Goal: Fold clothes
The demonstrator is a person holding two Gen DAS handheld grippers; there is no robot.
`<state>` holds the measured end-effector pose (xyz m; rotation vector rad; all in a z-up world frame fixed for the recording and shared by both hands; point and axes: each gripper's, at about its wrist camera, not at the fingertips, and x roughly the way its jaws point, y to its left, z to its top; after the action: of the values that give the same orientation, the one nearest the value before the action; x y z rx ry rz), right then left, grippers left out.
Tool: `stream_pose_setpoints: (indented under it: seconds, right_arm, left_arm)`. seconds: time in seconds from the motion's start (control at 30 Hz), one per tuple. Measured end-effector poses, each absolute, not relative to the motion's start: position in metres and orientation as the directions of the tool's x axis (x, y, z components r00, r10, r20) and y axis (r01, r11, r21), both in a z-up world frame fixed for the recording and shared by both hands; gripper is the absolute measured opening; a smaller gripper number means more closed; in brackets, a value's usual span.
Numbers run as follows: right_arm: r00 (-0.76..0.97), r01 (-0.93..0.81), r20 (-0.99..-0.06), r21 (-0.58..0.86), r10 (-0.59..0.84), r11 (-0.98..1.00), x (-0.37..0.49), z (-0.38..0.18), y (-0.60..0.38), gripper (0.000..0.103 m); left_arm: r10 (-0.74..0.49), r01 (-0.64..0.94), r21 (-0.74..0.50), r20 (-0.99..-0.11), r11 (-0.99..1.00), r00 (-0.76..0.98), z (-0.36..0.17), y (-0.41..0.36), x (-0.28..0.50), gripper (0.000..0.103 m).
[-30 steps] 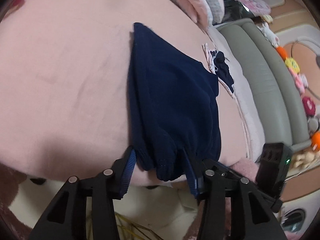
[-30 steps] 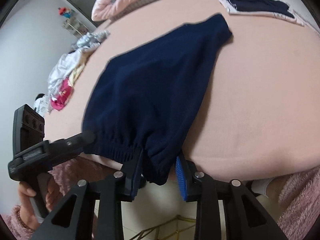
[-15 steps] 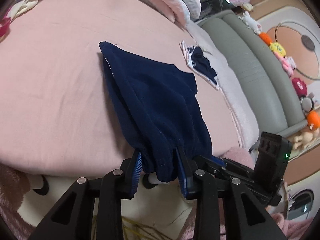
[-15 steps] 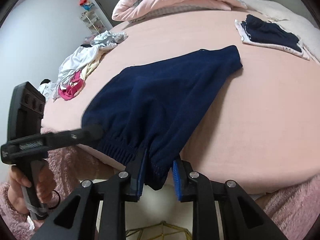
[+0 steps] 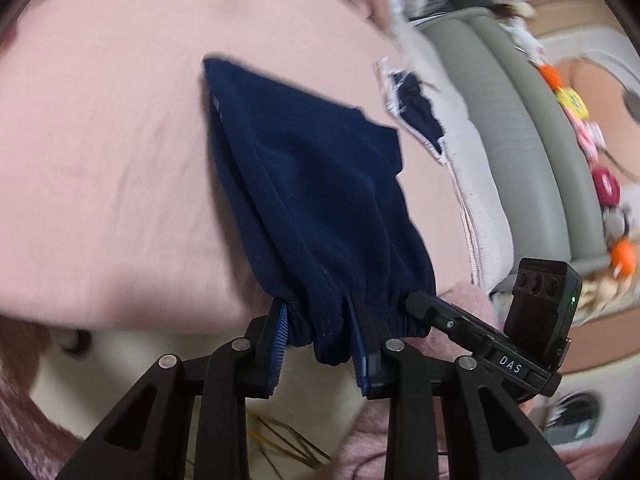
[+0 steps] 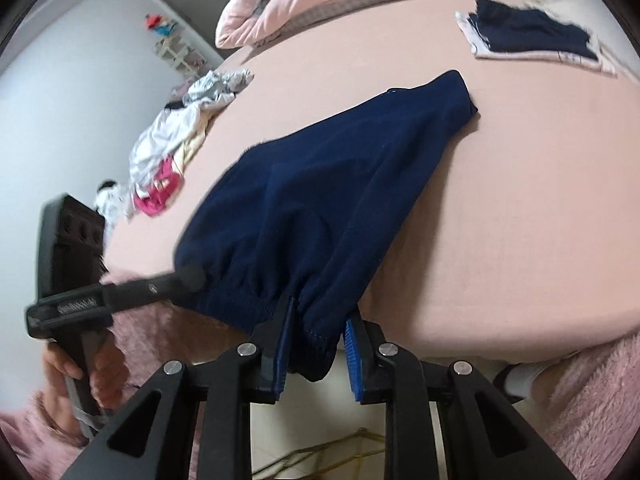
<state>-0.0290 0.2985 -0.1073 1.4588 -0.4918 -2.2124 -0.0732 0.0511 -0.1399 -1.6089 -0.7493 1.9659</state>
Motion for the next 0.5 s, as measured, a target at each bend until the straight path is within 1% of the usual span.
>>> stream_pose_setpoints:
  seconds: [0.2,0.33,0.43,0.5]
  right_arm:
    - [-0.305,0.14,-0.747,0.579,-0.591,-0.803,-0.051,-0.094,0.305,0.023]
    - [-0.314,0.136,-0.715,0.617,-0.625,-0.775,-0.066,-0.089,0.305,0.022]
    - [-0.298,0.109,-0.701,0.65,-0.648,-0.752,-0.081,-0.093,0.304,0.022]
    - [-0.312,0.093,-0.703,0.647,-0.639,-0.757,-0.1,-0.095,0.304,0.023]
  left_arm:
    - [0.751,0.063,-0.761,-0.647,-0.645,-0.131,-0.14,0.043,-0.084,0.025]
    - [0.816,0.095,-0.825,-0.565,-0.558,-0.123,-0.133,0.038,-0.099,0.025]
    - [0.812,0.089,-0.825,-0.565,-0.558,-0.146,-0.128,0.037,-0.12,0.025]
    - [0.815,0.093,-0.83,-0.557,-0.55,-0.159,-0.13,0.033,-0.135,0.025]
